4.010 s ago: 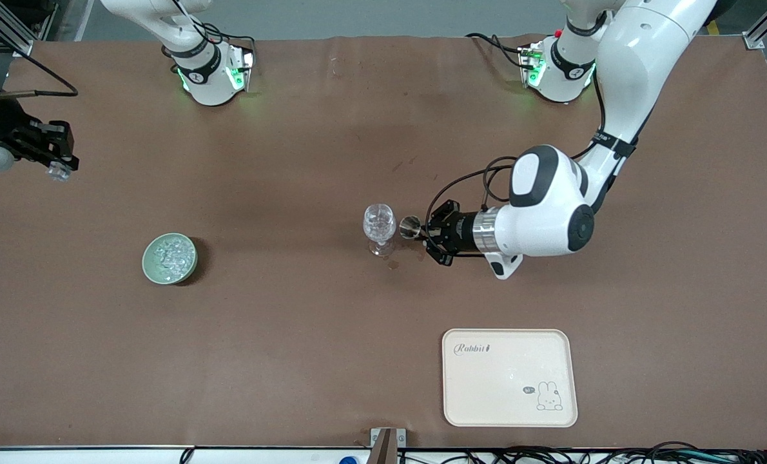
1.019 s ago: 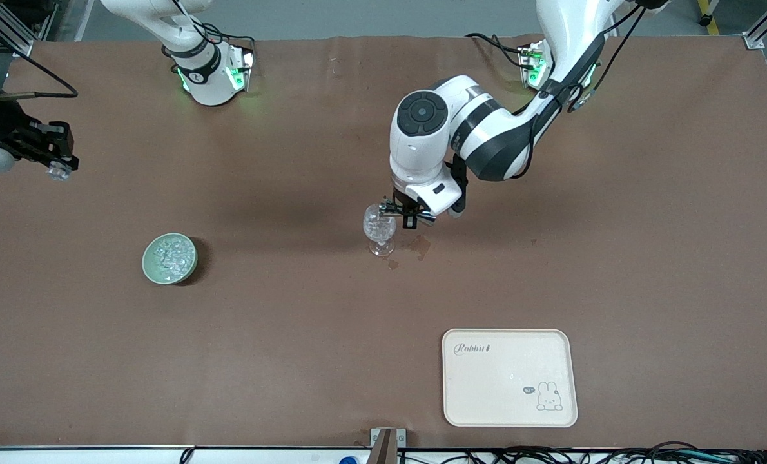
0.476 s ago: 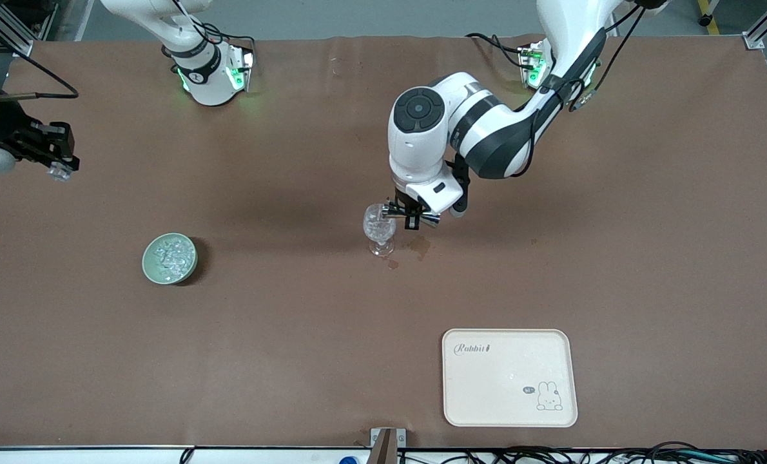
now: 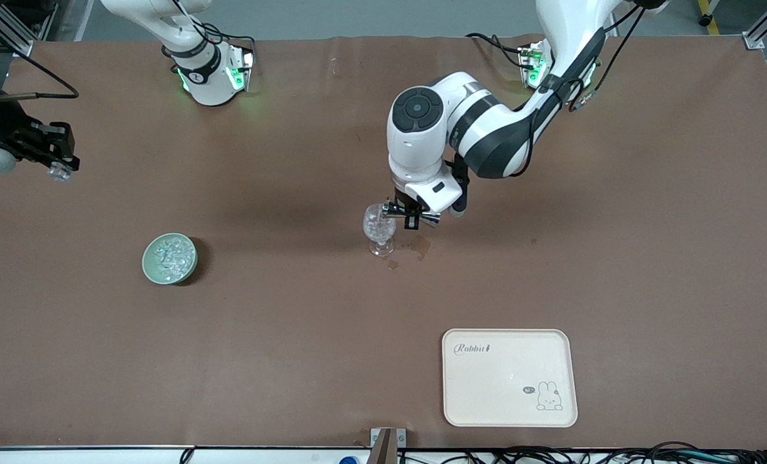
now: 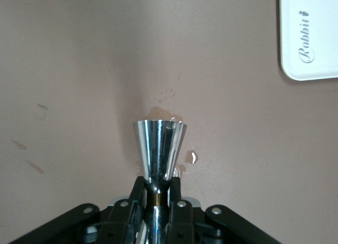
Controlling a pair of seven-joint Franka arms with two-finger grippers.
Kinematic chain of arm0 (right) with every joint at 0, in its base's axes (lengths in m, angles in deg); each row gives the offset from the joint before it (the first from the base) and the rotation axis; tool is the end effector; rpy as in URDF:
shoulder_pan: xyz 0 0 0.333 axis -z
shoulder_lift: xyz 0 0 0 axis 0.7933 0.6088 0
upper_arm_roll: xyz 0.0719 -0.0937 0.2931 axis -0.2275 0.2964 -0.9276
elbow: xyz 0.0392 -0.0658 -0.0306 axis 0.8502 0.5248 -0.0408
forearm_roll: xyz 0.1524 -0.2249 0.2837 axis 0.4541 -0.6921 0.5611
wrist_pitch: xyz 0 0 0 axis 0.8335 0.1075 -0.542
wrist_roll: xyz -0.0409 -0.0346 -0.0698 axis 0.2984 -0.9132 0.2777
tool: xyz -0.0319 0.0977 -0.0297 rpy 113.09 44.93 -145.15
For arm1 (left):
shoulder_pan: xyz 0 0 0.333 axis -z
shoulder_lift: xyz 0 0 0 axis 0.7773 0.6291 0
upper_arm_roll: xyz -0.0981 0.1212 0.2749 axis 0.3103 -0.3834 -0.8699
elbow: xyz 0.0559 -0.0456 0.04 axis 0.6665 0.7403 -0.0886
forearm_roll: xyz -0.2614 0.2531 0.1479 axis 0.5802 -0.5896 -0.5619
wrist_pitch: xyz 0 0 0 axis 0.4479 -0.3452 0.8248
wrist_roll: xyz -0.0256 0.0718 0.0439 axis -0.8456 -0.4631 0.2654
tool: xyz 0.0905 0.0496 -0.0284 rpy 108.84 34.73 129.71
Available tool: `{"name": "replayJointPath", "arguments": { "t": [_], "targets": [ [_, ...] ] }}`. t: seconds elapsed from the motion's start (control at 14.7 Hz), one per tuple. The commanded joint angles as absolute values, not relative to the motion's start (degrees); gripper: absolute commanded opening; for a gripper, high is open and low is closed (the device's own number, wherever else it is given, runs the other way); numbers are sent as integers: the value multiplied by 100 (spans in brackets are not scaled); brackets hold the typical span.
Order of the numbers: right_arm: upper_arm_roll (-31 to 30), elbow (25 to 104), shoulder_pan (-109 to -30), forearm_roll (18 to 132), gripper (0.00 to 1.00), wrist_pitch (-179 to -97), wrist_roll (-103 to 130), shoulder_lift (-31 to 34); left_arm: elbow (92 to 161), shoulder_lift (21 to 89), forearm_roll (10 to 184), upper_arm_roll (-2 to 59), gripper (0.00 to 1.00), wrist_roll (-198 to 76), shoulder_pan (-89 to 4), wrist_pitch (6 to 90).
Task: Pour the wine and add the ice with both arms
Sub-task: 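Turn the jigger upright and draw it back from the glass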
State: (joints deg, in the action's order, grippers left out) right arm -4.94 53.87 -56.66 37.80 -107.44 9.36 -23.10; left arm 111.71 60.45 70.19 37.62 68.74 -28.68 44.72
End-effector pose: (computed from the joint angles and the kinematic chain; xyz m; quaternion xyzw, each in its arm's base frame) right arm 0.5386 0.0260 0.6452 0.9993 0.0335 -0.0164 0.0025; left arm 0.5058 -0.4790 0.3873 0.7493 0.6617 0.0263 0.0079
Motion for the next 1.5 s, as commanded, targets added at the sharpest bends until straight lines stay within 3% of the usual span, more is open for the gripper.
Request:
{"name": "replayJointPath", "arguments": {
  "t": [0.0, 0.54, 1.09, 1.43],
  "targets": [
    [-512, 5467, -5663, 3816, 3, -10767, 992, -2344, 10948, 6093, 6763, 3715, 1, 7014, -2773, 4322],
    [-513, 5475, -5672, 3816, 4, -10776, 957, -2344, 10939, 6137, 6752, 3706, 1, 6926, -2746, 4217],
    [-513, 5475, -5672, 3816, 4, -10740, 939, -2352, 10649, 6067, 9317, 3724, 1, 5671, -3457, 4217],
    [-530, 5484, -6083, 3851, 3, -10925, 528, -2335, 10351, 6277, 10899, 3733, 1, 4432, -4581, 4497]
  ]
}}
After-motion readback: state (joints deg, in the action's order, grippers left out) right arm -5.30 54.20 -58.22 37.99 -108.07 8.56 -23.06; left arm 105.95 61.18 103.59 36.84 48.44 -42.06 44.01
